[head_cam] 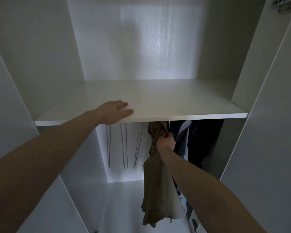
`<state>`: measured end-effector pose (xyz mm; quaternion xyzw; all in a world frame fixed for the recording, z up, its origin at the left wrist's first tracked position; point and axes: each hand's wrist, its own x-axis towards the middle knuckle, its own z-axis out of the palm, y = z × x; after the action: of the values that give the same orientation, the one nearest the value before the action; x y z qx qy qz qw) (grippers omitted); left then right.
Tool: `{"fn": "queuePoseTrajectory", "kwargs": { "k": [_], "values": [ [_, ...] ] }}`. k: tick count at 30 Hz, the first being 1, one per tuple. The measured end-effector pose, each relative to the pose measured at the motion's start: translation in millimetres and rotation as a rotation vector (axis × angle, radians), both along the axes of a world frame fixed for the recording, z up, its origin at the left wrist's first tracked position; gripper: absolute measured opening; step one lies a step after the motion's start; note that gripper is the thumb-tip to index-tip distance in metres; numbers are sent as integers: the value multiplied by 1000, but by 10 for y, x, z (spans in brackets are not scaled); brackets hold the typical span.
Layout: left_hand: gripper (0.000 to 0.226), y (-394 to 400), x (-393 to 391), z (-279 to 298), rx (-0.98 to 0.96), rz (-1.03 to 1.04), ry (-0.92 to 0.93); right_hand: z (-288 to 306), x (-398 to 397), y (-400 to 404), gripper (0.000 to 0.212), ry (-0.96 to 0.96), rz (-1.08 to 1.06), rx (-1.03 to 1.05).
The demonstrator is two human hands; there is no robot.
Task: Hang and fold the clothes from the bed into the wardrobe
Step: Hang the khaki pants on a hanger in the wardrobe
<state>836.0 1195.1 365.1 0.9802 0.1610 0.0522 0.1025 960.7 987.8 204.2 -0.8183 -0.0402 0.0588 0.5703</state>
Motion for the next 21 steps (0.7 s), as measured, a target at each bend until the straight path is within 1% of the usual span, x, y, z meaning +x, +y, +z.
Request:
{"fn": "queuePoseTrajectory", "kwargs": {
  "k": [6,9,12,16,18,21],
  "values": [
    [84,112,74,-67,25,3,-28,-16,291,94,32,-45,22,-111],
    [91,109,76,-76,28,6,-41,-64,413,125,31,-47,4,-126],
    [95,91,85,-68,27,6,-51,-126,492,149,34,-39,27,-191],
    [84,123,86,-83,36,4,-70,-262,546,152,35,-24,98,-336],
    [82,133,81,-93,27,8,-80,-349,535,121,36,5,123,-418],
    [82,128,80,-97,18,19,-91,-418,546,49,29,0,122,-440]
  ]
}}
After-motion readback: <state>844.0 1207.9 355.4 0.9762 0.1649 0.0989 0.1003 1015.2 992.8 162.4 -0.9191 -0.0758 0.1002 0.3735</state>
